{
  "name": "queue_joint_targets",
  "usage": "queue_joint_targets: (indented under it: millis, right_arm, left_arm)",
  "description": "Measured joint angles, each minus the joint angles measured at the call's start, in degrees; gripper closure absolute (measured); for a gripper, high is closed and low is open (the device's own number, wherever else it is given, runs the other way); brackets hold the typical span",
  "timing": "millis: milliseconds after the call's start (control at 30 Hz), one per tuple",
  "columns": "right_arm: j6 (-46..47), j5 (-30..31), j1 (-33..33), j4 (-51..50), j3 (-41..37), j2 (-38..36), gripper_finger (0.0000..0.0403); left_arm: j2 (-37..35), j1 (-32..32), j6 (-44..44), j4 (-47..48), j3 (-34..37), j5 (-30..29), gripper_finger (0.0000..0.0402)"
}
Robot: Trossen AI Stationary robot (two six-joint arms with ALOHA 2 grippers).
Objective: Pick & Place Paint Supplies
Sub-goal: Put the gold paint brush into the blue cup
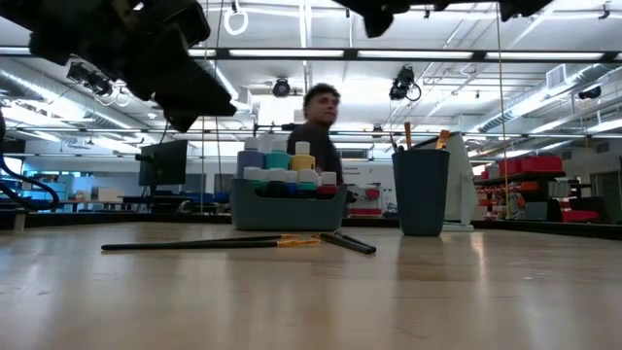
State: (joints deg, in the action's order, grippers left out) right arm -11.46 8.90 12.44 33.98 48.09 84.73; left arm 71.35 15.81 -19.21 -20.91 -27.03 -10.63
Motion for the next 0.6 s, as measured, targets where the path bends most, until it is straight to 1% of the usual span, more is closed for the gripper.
queue_joint_targets:
  millis: [133,233,333,433,600]
  right_arm:
    - [0.8,-2.4,1.1,-6.8,5.7,5.5,0.0284]
    - [1.9,-2.4,2.2,-12.8,10.4,9.6,0.0284]
    - [5.2,-2.4,3.4,-17.4,14.0,14.1,0.0284]
    - [7.1,-2.4,4.4,-19.8,15.7,18.4,0.0284]
    - [11.5,-2.6,5.4,-23.6,16.1,23.1,0.0284]
  left_arm:
    - [0.0,2.4,-0.1,4.1,0.0,-1.2,0.0301]
    - [0.0,4.0,-1.6,5.5,0.0,-1.4,0.0301]
    - [0.0,5.4,-1.8,6.1,0.0,-1.4,0.0301]
    - [0.0,6.4,-1.4,6.3,0.0,-1.8,0.0301]
    - [0.0,6.8,-1.7,6.5,0.0,-2.8,0.0301]
